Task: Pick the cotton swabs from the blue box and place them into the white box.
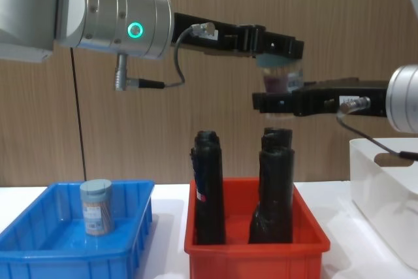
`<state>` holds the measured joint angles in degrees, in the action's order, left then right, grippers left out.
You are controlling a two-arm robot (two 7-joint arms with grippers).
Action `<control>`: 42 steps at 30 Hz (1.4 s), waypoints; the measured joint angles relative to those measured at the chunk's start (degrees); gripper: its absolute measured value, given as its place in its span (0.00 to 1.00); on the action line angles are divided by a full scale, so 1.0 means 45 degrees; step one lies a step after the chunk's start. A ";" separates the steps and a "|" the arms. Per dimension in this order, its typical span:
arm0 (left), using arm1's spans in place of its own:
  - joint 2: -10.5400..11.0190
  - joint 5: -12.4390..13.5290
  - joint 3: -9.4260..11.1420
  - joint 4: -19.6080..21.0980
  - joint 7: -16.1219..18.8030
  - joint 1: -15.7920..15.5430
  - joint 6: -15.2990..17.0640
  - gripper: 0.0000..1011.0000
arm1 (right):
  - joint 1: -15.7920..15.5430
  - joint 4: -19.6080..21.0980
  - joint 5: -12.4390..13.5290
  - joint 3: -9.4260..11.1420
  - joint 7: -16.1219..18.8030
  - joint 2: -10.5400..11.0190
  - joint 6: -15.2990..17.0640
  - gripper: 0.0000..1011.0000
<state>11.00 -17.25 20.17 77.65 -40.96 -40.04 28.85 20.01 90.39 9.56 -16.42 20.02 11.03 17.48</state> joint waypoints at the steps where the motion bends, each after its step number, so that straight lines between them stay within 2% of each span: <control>1: 0.0000 0.0000 0.0000 0.0000 0.0000 0.0000 0.0000 0.66 | 0.0008 -0.0020 -0.0005 -0.0005 0.0014 -0.0003 -0.0001 0.99; 7: 0.0000 0.0000 0.0000 0.0000 0.0000 0.0000 0.0000 0.66 | 0.0070 -0.0151 -0.0068 -0.0046 0.0120 -0.0030 -0.0002 0.99; 9: 0.0001 -0.0001 0.0000 0.0000 0.0000 0.0000 0.0000 0.66 | 0.0079 -0.0178 -0.0072 -0.0053 0.0152 -0.0033 -0.0002 0.96; 18: 0.0001 0.0000 0.0000 0.0000 -0.0001 0.0000 0.0000 0.66 | 0.0108 -0.0266 -0.0076 -0.0093 0.0206 -0.0040 0.0017 0.72; 19: 0.0000 0.0000 -0.0001 0.0000 0.0000 0.0000 0.0000 0.66 | 0.0109 -0.0270 -0.0068 -0.0096 0.0206 -0.0039 0.0017 0.72; 21: 0.0000 0.0000 -0.0001 0.0001 0.0000 0.0000 0.0000 0.66 | 0.0107 -0.0270 -0.0038 -0.0102 0.0208 -0.0034 0.0017 0.63; 35: 0.0000 -0.0029 0.0000 0.0005 -0.0008 0.0000 -0.0005 0.66 | 0.0033 -0.0146 0.0103 -0.0113 0.0152 0.0024 -0.0012 0.62; 37: 0.0000 -0.0010 0.0007 0.0002 -0.0006 0.0000 -0.0004 0.72 | 0.0024 -0.0080 0.0125 -0.0132 0.0167 0.0018 -0.0046 0.62; 39: 0.0001 0.0001 0.0004 0.0003 -0.0001 0.0000 -0.0004 0.73 | 0.0017 -0.0067 0.0130 -0.0130 0.0162 0.0028 -0.0050 0.62; 42: 0.0001 0.0003 0.0005 0.0002 0.0000 0.0000 -0.0002 0.85 | -0.0011 -0.0009 0.0182 -0.0131 0.0141 0.0048 -0.0069 0.62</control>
<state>11.00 -17.24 20.20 77.66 -40.96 -40.04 28.84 19.96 90.35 10.38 -17.01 20.65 11.25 17.17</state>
